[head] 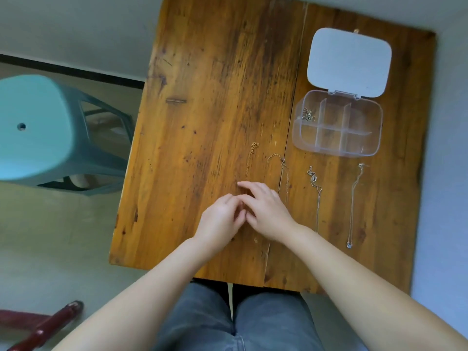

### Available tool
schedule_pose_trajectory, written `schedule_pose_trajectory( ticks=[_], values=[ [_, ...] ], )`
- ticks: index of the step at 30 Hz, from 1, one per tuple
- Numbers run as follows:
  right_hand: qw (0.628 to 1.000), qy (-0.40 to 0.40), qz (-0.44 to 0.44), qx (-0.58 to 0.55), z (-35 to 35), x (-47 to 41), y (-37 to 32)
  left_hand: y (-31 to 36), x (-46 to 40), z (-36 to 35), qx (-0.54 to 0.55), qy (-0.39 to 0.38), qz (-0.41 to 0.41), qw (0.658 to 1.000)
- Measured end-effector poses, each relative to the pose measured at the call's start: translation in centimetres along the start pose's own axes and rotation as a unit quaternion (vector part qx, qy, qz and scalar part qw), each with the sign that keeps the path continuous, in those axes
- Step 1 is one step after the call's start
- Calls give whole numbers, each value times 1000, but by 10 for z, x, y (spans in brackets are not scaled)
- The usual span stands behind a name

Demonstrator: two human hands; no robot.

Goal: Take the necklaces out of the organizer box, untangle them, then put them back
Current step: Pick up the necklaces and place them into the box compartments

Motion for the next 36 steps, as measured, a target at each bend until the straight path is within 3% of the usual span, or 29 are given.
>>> schedule_pose_trajectory(
  ticks=[3, 6, 8, 11, 13, 15, 16, 18, 21, 24, 27, 29, 32, 34, 36],
  values=[
    [998, 0, -17, -68, 10, -5, 2, -8, -6, 31, 198, 40, 77, 976],
    [950, 70, -101, -286, 47, -1, 24, -9, -23, 58, 295, 84, 115, 945],
    [872, 121, -139, -453, 75, 9, 41, -5, -40, 67, 318, 93, 130, 934],
    [696, 203, -129, -677, 113, 24, 72, 19, -74, 63, 318, 59, 128, 937],
    [584, 258, -115, -761, 139, 32, 95, 42, -100, 55, 314, 42, 117, 941],
    [530, 303, -112, -784, 164, 36, 120, 69, -132, 46, 320, 45, 111, 940],
    [535, 321, -121, -772, 175, 34, 134, 83, -149, 41, 324, 50, 111, 938],
    [587, 332, -157, -721, 193, 24, 156, 110, -182, 30, 336, 57, 109, 934],
    [648, 291, -214, -670, 201, 1, 182, 138, -226, 8, 359, 46, 135, 923],
    [654, 252, -249, -669, 195, -16, 198, 140, -249, -10, 348, 19, 180, 920],
    [670, 207, -264, -662, 182, -18, 203, 137, -251, -19, 305, -17, 176, 936],
    [672, 200, -258, -664, 176, -11, 199, 140, -244, -14, 255, -16, 137, 957],
    [664, 282, -246, -648, 173, 21, 192, 150, -209, 1, 177, 38, 18, 983],
    [695, 306, -259, -597, 156, 53, 182, 152, -172, -6, 135, 38, -90, 986],
    [752, 277, -298, -519, 122, 83, 169, 146, -141, -34, 10, -36, -171, 985]
  ],
)
Point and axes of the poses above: each hand's wrist, its own x-axis away from the middle knuckle, its own z-axis out of the back of the hand, y = z × x, the point moved 6 cm from there along -x, towards the middle knuckle, and after that the axes turned 6 degrees about -y, right-handed, at the moved point
